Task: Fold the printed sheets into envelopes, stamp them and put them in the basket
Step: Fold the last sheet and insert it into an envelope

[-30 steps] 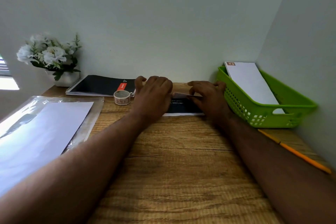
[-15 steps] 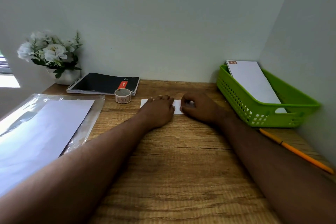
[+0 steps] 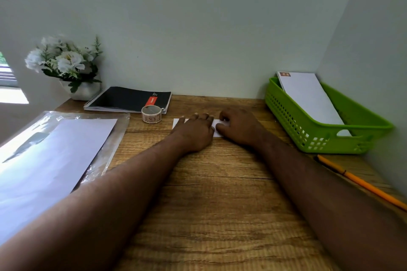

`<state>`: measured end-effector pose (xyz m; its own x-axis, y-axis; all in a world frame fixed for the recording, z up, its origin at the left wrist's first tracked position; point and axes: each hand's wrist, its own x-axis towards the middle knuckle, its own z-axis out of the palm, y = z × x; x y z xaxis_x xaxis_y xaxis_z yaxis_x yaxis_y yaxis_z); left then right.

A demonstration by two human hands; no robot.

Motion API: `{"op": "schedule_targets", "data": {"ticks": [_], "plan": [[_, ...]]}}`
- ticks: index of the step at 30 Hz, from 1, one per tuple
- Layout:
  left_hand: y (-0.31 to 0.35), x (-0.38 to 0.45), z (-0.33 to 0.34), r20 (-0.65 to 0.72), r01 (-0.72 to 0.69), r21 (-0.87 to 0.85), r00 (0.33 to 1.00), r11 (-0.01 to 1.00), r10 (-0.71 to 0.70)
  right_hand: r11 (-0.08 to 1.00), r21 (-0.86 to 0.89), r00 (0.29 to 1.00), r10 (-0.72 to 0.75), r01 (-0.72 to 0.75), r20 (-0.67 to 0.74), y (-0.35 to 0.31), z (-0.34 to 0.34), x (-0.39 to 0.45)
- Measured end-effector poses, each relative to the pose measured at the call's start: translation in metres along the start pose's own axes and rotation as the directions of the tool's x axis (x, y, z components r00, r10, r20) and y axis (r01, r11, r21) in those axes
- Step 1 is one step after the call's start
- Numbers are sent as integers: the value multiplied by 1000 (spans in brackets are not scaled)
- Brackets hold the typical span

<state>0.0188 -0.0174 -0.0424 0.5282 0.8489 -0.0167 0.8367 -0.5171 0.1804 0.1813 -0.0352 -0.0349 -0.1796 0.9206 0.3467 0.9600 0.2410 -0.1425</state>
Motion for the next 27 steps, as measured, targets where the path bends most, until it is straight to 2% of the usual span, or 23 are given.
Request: {"op": "schedule_targets", "data": {"ticks": [6, 10, 13, 15, 17, 18, 21, 27], "plan": [[-2, 0, 0, 1, 5, -14, 1000, 1000, -5, 988, -65, 990, 140, -140, 3, 21, -13, -14], [-2, 0, -1, 10, -24, -26, 1000, 999, 25, 925, -243, 956, 290, -291, -42, 31, -22, -22], [-3, 0, -2, 14, -26, -18, 1000, 999, 26, 888, -411, 977, 208, -205, -39, 19, -22, -21], [-2, 0, -3, 9, -26, -15, 1000, 1000, 26, 950, -278, 990, 143, -141, -13, 6, -14, -17], [-1, 0, -3, -1, -26, -8, 1000, 1000, 26, 990, -58, 988, 130, -125, 88, -5, -3, -12], [0, -1, -3, -2, -25, -5, 1000, 1000, 25, 991, -8, 978, 136, -136, 158, -8, 2, -10], [1, -3, -5, 7, -12, 8, 1000, 1000, 12, 988, -48, 948, 157, -150, 275, -7, 7, -8], [5, -10, -9, -81, 93, 194, 994, 977, -79, 983, -83, 930, 182, -164, 320, -10, 2, -9]]}}
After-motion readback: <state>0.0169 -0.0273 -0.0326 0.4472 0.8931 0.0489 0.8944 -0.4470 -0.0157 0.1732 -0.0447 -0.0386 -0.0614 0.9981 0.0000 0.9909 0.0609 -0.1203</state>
